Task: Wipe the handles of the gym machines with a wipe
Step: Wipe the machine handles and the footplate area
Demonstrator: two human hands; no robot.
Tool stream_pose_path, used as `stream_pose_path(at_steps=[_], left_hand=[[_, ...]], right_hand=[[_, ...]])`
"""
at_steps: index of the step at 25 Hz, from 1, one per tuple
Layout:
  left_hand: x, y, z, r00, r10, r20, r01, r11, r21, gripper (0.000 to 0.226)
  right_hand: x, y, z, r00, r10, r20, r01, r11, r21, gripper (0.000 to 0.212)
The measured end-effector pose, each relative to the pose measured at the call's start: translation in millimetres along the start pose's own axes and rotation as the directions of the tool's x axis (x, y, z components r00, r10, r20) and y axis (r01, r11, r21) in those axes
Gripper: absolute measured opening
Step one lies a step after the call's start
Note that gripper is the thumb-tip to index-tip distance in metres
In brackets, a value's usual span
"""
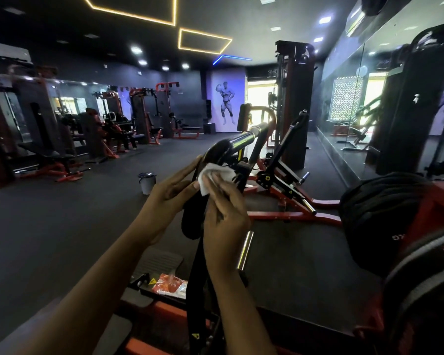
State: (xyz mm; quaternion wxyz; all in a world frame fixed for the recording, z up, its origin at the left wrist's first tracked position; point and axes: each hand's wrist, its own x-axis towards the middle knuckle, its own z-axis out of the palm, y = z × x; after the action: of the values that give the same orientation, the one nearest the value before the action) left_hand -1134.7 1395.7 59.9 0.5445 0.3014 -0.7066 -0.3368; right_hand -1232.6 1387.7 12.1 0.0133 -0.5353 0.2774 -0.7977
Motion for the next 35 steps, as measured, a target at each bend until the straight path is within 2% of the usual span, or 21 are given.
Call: stream_pose_path(at_steps=[3, 6, 8, 12, 14, 16, 19, 20, 22, 24, 27, 29, 31, 35], left_hand=[[-14.2, -11.6, -2.1, 0.998, 0.068, 0.001, -0.067, 0.996, -0.06, 0.042], [-23.4, -18.2, -2.0, 0.998, 0.059, -0.02, -0.06, 0.996, -0.071, 0.037], [-28.4, -22.3, -1.9, 0.997, 0.065, -0.034, -0.066, 0.997, -0.043, 0.033], [-34.9, -28.9, 0.6, 0.998, 0.063, -0.028, -0.064, 0.998, -0.005, 0.037], [-34.3, -30.5, -0.5, 0.997, 0.058, -0.041, -0.057, 0.998, 0.03, 0.036], [-36.3, -34.4, -3.2, 0.997, 0.074, -0.036, -0.072, 0.996, 0.051, 0.039], [-44.5, -46.2, -4.8, 0.995, 0.088, -0.041, -0.084, 0.992, 0.089, 0.046], [-46.9, -51.1, -5.0, 0.994, 0.095, -0.044, -0.091, 0.991, 0.101, 0.046], [-50.1, -58.8, -5.6, 0.992, 0.125, -0.028, -0.12, 0.983, 0.136, 0.047], [-52.4, -63.8, -5.1, 0.989, 0.147, -0.029, -0.139, 0.973, 0.186, 0.048], [-54.0, -66.9, -0.8, 0.983, 0.171, -0.063, -0.153, 0.962, 0.224, 0.048], [-54.3, -68.1, -0.6, 0.984, 0.164, -0.073, -0.144, 0.964, 0.223, 0.047], [-54.1, -70.6, -2.6, 0.981, 0.174, -0.086, -0.148, 0.957, 0.25, 0.046], [-53.6, -75.7, -4.1, 0.975, 0.202, -0.091, -0.155, 0.916, 0.37, 0.06]], right_hand=[[-45.0, 4.0, -7.1, 0.998, 0.057, 0.033, -0.058, 0.998, 0.023, 0.031], [-31.1, 1.3, -13.0, 0.997, 0.073, 0.008, -0.073, 0.997, 0.019, 0.028], [-1.3, -2.6, -7.1, 0.999, 0.016, -0.047, -0.016, 1.0, 0.011, 0.027], [-3.9, -5.1, 4.6, 0.995, -0.096, -0.013, 0.094, 0.99, -0.108, 0.027], [-35.0, 4.4, -1.3, 0.998, -0.051, 0.036, 0.055, 0.992, -0.113, 0.028], [-56.5, 9.1, -9.3, 0.988, 0.035, 0.151, -0.027, 0.998, -0.054, 0.029], [-78.3, 10.8, -12.4, 0.937, 0.277, 0.212, -0.3, 0.95, 0.085, 0.024], [-84.3, 11.1, -13.9, 0.93, 0.305, 0.204, -0.324, 0.944, 0.063, 0.022], [-89.4, 11.3, -18.5, 0.947, 0.267, 0.176, -0.274, 0.962, 0.015, 0.024], [-86.6, 16.5, -22.3, 0.981, 0.148, 0.121, -0.144, 0.989, -0.044, 0.028], [-56.7, 14.0, -12.3, 0.992, 0.128, 0.006, -0.128, 0.991, -0.035, 0.03], [-55.2, 10.4, -5.7, 0.994, 0.104, 0.023, -0.103, 0.994, -0.038, 0.031], [-73.8, 16.7, -5.2, 0.989, 0.145, 0.034, -0.145, 0.989, -0.021, 0.032], [-96.8, 44.2, -11.0, 0.962, 0.261, 0.086, -0.263, 0.965, 0.016, 0.03]])
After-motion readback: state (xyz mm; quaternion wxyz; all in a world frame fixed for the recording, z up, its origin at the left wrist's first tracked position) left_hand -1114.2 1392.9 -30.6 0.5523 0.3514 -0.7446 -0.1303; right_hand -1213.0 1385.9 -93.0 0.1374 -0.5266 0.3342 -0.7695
